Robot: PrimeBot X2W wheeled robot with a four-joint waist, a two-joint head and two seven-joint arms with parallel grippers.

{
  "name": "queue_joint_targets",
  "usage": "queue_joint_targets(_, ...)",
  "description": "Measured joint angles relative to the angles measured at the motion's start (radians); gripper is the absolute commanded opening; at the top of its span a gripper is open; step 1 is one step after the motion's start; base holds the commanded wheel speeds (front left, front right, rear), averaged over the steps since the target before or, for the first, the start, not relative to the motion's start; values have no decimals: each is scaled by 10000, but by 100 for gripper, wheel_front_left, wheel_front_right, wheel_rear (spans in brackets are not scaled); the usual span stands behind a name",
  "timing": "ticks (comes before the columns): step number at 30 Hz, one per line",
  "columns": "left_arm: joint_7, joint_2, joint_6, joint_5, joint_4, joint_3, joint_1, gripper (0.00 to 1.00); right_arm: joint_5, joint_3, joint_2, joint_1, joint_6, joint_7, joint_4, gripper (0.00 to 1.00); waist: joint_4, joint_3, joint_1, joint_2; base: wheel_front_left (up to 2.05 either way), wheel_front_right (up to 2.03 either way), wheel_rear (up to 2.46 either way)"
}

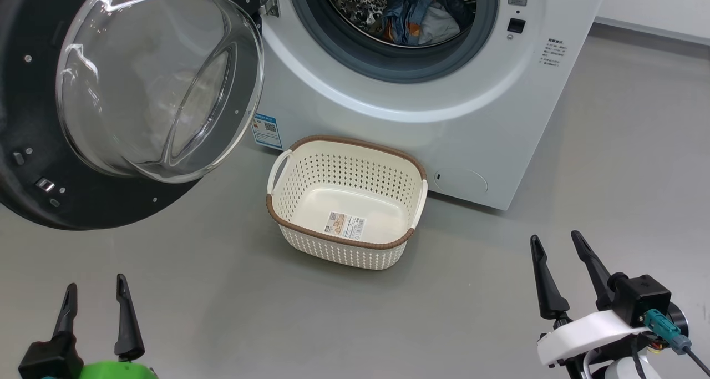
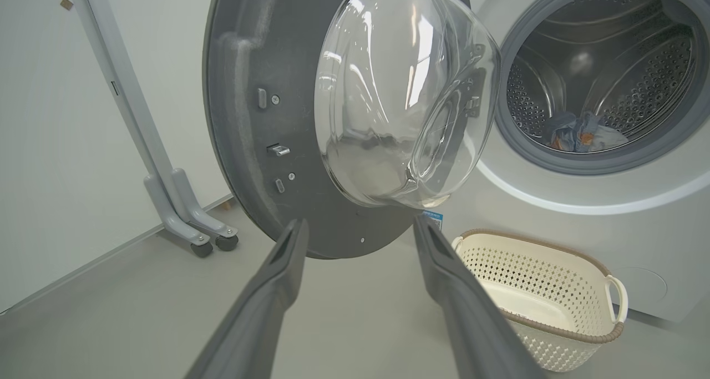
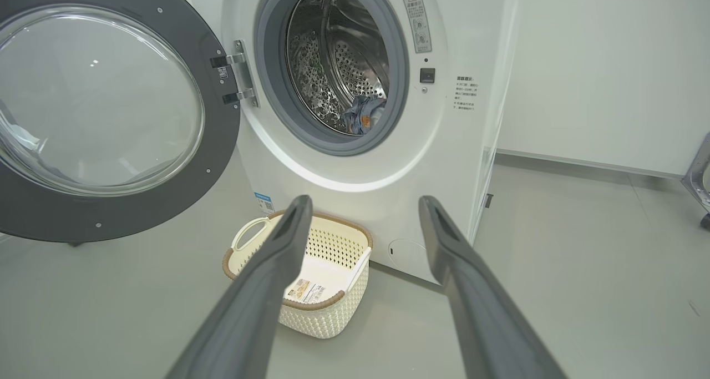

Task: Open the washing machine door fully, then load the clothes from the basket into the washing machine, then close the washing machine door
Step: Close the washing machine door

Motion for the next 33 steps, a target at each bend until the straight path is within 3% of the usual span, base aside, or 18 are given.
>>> queue_joint_targets(11, 0, 0, 31, -176, -52, -23, 20, 100, 0, 6, -10, -11, 0, 0, 2, 100, -41, 130, 0, 0, 0, 0, 0)
queue_joint_targets(12, 0, 0, 31, -182, -52, -23, 20, 96, 0, 6, -15, -12, 0, 0, 2, 100, -50, 143, 0, 0, 0, 0, 0)
queue_joint_targets(13, 0, 0, 40, -207, -52, -23, 20, 85, 0, 6, -17, -12, 0, 0, 2, 100, -61, 156, 0, 0, 0, 0, 0)
queue_joint_targets(14, 0, 0, 42, -224, -52, -23, 20, 48, 0, 6, -17, -13, 0, 0, 2, 100, -72, 169, 0, 0, 0, 0, 0)
queue_joint_targets(17, 0, 0, 46, -265, -48, -23, 20, 0, 0, 6, -17, -27, 0, 0, 4, 100, -108, 211, 0, 0, 0, 0, 0)
queue_joint_targets(33, 0, -15, -67, -857, -819, 581, -875, 0, 0, -23, -84, -207, 0, 0, -2, 100, -308, 509, 0, 0, 0, 0, 0)
